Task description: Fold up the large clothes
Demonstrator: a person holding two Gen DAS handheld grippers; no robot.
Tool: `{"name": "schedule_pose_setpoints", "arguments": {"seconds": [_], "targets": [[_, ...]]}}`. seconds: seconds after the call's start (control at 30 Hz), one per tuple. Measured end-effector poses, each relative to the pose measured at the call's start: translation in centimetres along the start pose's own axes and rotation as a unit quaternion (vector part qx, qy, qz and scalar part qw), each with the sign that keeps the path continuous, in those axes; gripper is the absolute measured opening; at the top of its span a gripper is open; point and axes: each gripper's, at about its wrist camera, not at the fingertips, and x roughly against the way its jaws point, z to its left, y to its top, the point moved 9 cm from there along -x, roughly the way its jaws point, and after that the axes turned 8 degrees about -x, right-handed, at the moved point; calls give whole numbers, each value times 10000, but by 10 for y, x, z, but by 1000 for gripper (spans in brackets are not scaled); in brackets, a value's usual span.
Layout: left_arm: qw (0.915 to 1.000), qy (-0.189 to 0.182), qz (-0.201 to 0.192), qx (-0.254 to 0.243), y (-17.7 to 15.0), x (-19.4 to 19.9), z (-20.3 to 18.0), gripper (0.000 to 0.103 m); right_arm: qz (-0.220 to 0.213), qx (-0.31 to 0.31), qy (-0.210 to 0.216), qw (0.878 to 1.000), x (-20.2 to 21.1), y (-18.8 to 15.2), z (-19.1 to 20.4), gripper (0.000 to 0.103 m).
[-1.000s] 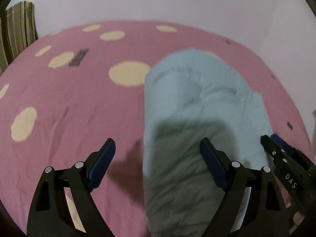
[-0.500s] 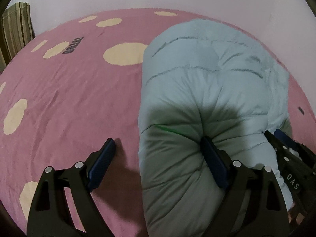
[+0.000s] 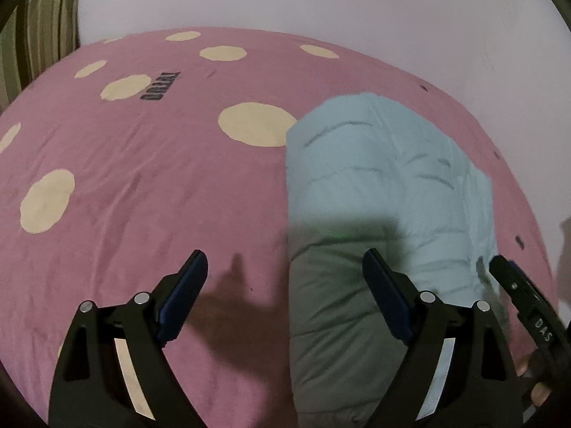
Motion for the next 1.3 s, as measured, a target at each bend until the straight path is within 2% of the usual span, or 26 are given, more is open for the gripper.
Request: {"name": "schedule_pose_setpoints", "arguments": {"seconds": [0.2,0.37,0.47,0.7,0.8,0.9,1.03,1.07,1.2,1.3], "targets": [[9963,-442,160,722,2,-5,10,88,78,-714,338,9968,1,13,-22,71],[9840,-953,289,1479,-2,-19,11,88,266,-1401,662,9876,-16,16,-31,72],[9782,-1126,417,1697,-4,-30,6,88,427,-1696,763,9816,-28,13,-37,72],[9738,-1291,424,1822,-4,-43,-2,92,738,-2135,927,9697,-52,-4,-46,72],[9735,-1349,422,1801,-3,-46,-5,93,796,-2350,1079,9627,-59,-11,-48,76],[9740,-1422,408,1715,-2,-49,-11,93,758,-2263,1114,9647,-59,-13,-45,82],[9658,-1850,548,1734,-4,-55,-27,93,747,-2108,1083,9686,-65,-11,-36,83],[9655,-1850,559,1745,-5,-57,-29,93,742,-2091,1086,9690,-65,-12,-35,83],[9682,-1809,549,1639,-7,-58,-35,92,784,-2031,1140,9693,-64,-13,-30,80],[9675,-1837,574,1643,-6,-59,-36,88,838,-1971,1182,9696,-70,-10,-25,70]]}}
